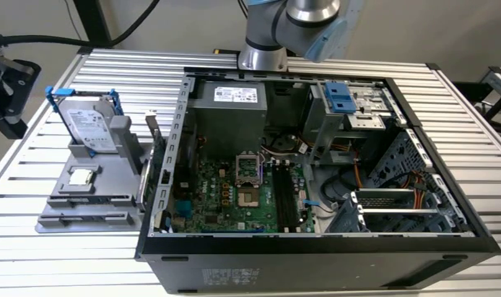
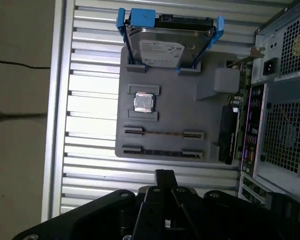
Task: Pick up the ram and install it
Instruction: 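Pick up the ram and move it above insertion slot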
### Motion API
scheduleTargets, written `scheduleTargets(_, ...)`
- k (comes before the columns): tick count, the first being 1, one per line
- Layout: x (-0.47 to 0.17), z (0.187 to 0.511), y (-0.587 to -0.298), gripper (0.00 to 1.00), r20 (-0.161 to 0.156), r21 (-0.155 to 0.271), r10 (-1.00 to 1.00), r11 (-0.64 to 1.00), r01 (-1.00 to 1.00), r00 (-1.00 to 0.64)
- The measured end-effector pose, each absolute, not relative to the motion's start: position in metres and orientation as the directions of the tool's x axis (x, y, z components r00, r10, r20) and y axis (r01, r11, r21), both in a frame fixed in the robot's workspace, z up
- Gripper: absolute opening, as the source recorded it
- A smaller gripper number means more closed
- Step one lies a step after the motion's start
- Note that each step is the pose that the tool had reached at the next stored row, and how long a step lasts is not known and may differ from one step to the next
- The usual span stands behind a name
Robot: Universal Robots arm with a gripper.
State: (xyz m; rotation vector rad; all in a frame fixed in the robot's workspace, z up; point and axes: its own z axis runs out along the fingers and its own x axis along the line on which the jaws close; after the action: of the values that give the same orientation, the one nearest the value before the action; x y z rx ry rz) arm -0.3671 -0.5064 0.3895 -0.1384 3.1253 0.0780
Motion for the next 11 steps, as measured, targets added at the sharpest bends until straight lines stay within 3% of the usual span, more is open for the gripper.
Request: scheduleTargets(11,-0.3671,0.3895,-0.5064,0.00,-0.014,0.049,-0.246,0.968,-0.247,-0.969)
